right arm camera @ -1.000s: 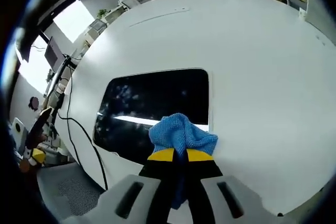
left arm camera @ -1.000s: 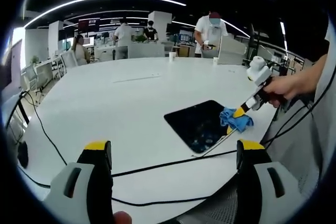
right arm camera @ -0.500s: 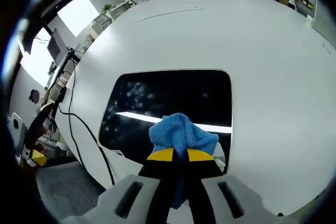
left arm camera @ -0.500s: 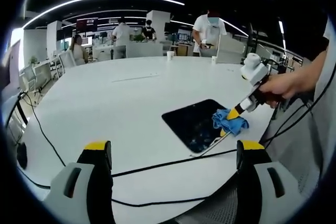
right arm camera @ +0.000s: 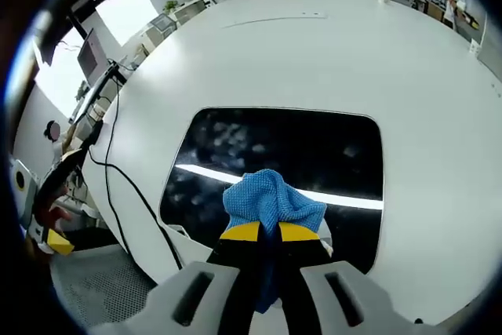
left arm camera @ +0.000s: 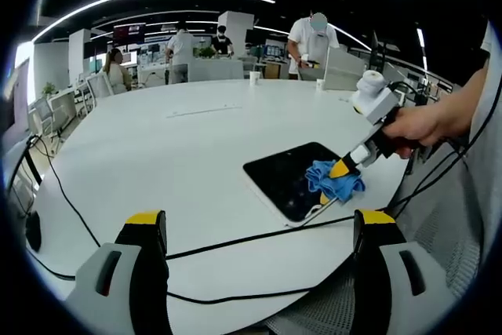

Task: Wipe the mirror surface with the cleaning cloth until all visible marks leave the cleaned area.

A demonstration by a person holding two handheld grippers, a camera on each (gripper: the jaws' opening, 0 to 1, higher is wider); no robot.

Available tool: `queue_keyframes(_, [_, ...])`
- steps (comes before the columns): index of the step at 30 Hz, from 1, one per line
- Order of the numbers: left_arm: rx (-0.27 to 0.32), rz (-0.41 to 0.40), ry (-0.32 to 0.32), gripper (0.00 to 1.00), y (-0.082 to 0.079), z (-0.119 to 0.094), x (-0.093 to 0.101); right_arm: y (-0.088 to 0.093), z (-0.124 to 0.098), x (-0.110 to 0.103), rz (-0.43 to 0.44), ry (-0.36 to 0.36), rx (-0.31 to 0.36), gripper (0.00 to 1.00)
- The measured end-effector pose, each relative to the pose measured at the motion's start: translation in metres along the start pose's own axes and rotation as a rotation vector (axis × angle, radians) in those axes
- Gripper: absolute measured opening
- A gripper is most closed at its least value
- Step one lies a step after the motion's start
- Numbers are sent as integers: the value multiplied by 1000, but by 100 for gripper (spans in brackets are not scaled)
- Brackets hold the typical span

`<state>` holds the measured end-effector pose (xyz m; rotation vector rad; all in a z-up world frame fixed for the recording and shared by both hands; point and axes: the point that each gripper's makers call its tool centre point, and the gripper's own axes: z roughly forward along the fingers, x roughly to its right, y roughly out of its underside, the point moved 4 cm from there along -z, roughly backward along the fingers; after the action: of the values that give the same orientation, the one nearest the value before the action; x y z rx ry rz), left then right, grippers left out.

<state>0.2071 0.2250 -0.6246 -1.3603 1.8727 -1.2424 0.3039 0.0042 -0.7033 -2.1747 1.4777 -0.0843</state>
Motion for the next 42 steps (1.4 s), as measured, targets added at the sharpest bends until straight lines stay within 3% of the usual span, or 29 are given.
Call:
queue_keyframes(12, [-5,0,3,99,3,2,2,-8,9,-22,-18,-27,-13,2])
queue_keyframes(15, [-4,1,5,99,2,3,2,-10,13,-27,16,-42,-6,4])
queue_keyframes(19, [-6,8,7,99,2,4,2,-11,18,-34,-47,-37,-4,3])
queue_keyframes(28, [-1,2,0,99,1,4,-1,-14,21,-45,-41,-47,-12,1])
queue_keyframes(42, [-6,-8,-7,99,5,0,-2,-20,31,-78,-147,-53,-5,1])
